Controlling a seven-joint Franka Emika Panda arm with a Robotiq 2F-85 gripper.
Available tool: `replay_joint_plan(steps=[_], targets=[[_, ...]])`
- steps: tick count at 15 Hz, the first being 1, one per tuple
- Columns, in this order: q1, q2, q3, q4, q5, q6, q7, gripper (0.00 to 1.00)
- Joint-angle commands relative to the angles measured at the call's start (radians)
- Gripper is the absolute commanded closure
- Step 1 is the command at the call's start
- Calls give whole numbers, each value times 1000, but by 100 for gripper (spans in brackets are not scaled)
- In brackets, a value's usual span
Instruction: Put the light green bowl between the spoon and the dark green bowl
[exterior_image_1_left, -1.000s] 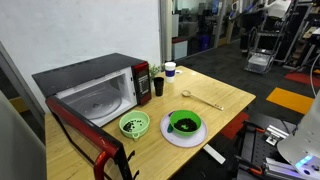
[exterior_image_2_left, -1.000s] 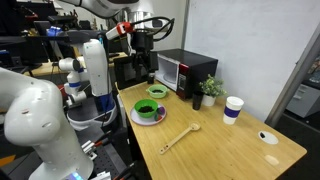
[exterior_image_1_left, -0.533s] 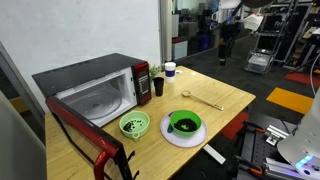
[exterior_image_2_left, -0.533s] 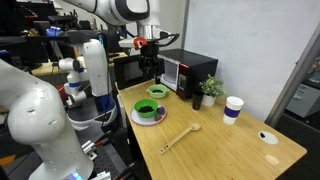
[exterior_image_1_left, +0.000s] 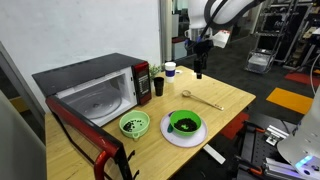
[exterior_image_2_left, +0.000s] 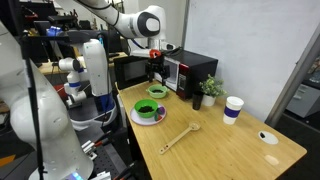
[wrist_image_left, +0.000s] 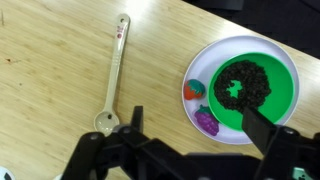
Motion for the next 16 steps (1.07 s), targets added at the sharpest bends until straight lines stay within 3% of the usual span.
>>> replay_joint_plan(steps=[1,11,12,16], targets=[[14,165,22,141,19,11,-8,0],[55,524,76,417,70,90,-51,0],[60,457,65,348,37,85,-15,0],[63,479,66,363,40,87,-14,0]])
